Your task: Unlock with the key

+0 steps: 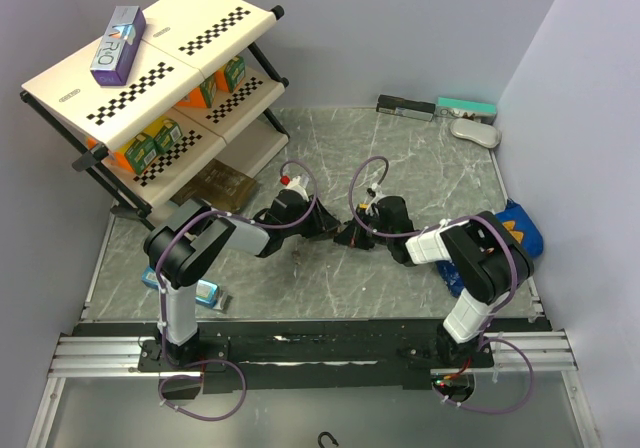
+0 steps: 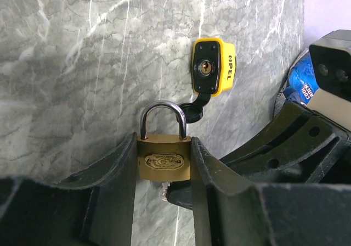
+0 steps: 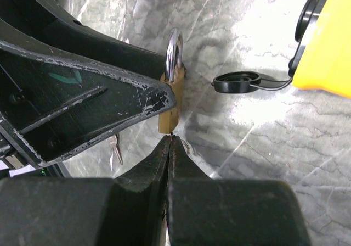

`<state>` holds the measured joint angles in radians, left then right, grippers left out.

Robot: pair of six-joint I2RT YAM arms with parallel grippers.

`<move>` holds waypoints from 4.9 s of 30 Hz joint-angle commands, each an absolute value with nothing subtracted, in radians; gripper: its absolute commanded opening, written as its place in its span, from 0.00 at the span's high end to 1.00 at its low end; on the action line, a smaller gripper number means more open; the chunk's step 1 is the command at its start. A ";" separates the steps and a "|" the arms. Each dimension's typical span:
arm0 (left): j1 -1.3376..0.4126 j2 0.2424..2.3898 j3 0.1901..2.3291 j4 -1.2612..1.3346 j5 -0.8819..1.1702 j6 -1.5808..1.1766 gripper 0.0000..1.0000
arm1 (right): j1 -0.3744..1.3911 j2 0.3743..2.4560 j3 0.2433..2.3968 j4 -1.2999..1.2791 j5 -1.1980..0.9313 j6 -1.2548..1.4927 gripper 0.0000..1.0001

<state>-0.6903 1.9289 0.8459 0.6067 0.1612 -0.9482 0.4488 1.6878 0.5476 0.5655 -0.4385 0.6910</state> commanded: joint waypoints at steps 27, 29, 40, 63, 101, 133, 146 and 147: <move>-0.729 1.986 0.825 0.537 0.229 -0.974 0.99 | 0.498 1.721 0.475 0.988 -0.203 0.561 1.00; -0.735 1.987 0.822 0.548 0.232 -0.979 0.99 | 0.505 1.727 0.482 0.991 -0.189 0.558 1.00; -0.735 1.979 0.723 0.806 0.324 -1.022 0.99 | 0.503 1.715 0.474 0.979 -0.215 0.630 1.00; -0.733 1.882 0.571 1.218 0.453 -1.062 0.99 | 0.428 1.583 0.393 1.085 -0.341 0.765 1.00; -0.827 1.603 0.560 1.197 0.528 -1.022 0.99 | 0.417 1.166 0.422 0.855 -0.408 0.730 1.00; -0.637 1.657 0.870 0.456 0.524 -0.832 0.99 | 0.345 1.015 0.377 0.630 -0.524 0.580 0.21; -0.563 1.526 0.926 0.197 1.105 -0.610 0.99 | 0.330 1.048 0.525 0.658 -0.894 0.456 0.18; -0.558 1.534 0.934 0.171 1.130 -0.582 0.99 | 0.330 1.046 0.541 0.658 -0.911 0.453 0.18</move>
